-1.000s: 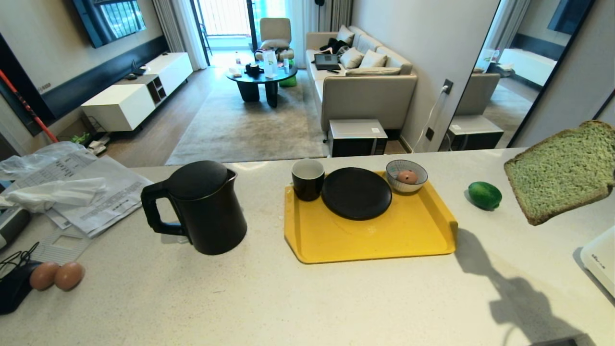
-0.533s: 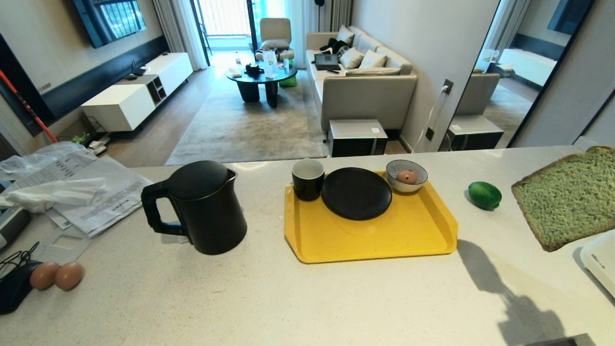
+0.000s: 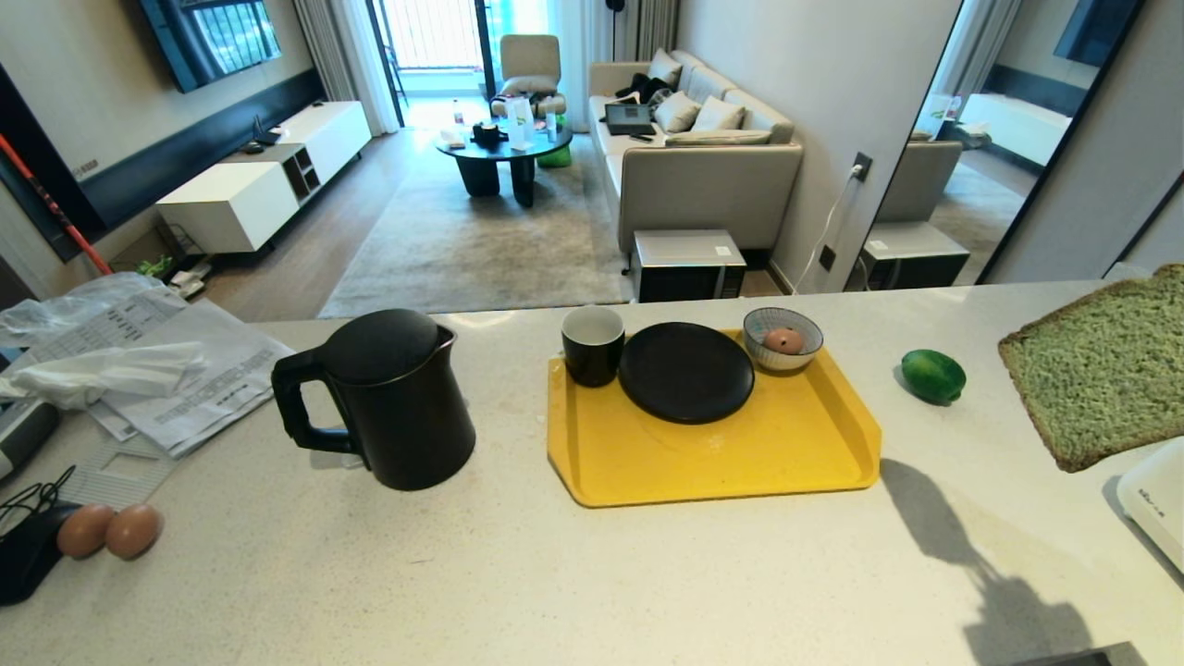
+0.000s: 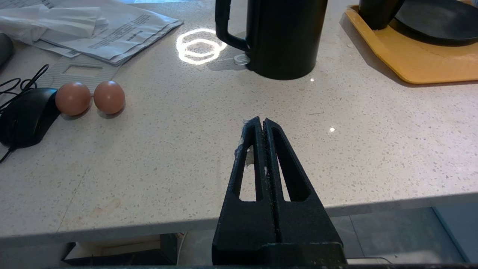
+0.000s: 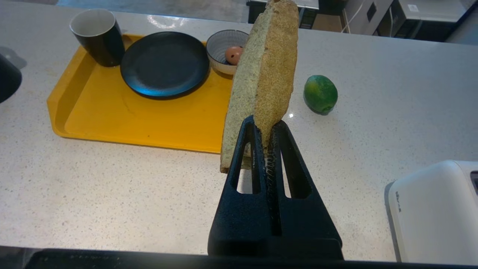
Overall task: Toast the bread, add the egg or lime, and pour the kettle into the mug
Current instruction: Put the bread slices in the toaster
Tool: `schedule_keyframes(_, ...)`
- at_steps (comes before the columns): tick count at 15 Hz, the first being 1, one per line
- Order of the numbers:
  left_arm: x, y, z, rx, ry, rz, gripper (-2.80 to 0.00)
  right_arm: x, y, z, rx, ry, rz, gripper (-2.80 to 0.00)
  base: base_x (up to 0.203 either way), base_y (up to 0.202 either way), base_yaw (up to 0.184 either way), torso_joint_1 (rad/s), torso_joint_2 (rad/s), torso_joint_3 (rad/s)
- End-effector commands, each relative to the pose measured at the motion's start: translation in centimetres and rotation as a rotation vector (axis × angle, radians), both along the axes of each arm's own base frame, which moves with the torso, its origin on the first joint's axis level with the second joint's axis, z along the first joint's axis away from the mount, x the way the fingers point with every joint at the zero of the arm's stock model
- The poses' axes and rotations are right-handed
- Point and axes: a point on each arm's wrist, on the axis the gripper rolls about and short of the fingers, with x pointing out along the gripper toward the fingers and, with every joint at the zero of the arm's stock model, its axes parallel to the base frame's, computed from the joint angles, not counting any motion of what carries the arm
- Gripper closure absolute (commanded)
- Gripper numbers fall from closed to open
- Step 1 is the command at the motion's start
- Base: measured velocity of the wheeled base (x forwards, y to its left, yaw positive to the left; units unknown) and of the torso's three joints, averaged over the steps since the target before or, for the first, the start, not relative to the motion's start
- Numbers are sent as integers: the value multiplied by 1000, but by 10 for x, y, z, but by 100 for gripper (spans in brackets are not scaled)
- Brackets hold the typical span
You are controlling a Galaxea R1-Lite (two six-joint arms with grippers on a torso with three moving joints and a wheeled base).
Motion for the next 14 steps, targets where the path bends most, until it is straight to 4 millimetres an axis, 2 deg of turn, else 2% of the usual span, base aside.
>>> schedule_keyframes(1,0,0,0,0,0,0,0,0,0,0,-1,0,-5,0,0,0,0,0,0,0)
schedule_keyframes(14,0,0,0,0,1,0,0,-7,1,-1,-3,-17,-3,0,0,0,0,0,0,0)
